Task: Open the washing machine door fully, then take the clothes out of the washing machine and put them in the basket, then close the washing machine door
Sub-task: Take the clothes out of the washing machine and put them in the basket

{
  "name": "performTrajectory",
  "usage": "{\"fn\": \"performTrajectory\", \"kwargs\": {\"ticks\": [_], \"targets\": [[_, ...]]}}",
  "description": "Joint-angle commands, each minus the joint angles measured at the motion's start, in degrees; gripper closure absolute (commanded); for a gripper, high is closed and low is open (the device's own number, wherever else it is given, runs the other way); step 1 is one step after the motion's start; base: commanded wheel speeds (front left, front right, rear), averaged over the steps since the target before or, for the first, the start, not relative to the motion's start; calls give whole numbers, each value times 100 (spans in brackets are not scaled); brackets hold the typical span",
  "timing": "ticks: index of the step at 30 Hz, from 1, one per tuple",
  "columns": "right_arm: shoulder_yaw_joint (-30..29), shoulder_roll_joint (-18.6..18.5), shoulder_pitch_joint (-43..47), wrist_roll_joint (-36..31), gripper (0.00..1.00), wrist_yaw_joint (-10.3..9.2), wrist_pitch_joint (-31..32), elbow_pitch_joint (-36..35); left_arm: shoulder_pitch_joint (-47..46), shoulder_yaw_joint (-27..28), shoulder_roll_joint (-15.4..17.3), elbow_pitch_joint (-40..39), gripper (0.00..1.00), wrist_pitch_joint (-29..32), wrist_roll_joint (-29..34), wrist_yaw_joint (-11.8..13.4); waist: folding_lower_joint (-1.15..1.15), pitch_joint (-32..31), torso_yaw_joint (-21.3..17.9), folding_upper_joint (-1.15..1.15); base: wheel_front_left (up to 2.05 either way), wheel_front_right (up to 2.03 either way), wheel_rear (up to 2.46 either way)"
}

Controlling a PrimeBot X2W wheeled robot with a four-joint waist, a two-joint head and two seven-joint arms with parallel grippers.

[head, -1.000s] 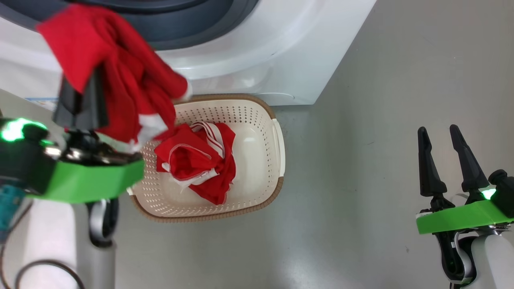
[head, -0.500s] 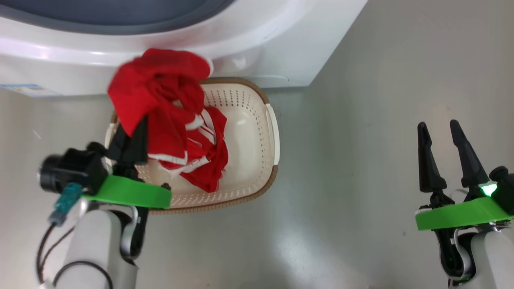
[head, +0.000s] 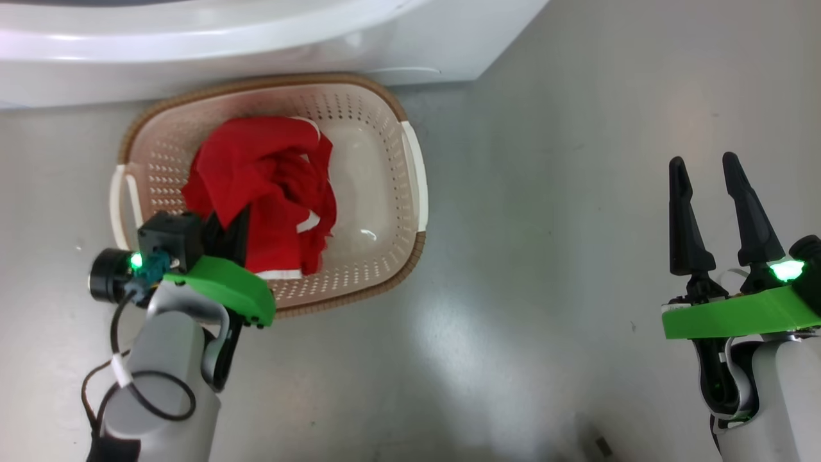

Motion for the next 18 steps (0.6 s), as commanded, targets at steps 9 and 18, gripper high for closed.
{"fn": "performTrajectory", "kwargs": {"ticks": [9, 18], "targets": [[184, 22, -72, -44, 0, 26, -36, -194, -606, -5, 252, 746, 100, -36, 108, -33, 0, 495, -164, 0, 0, 0, 0], [224, 35, -104, -65, 0, 26, -36, -189, -963, 21, 227, 1389, 0, -36, 94, -33, 0, 488, -210, 0, 0, 0, 0]]}}
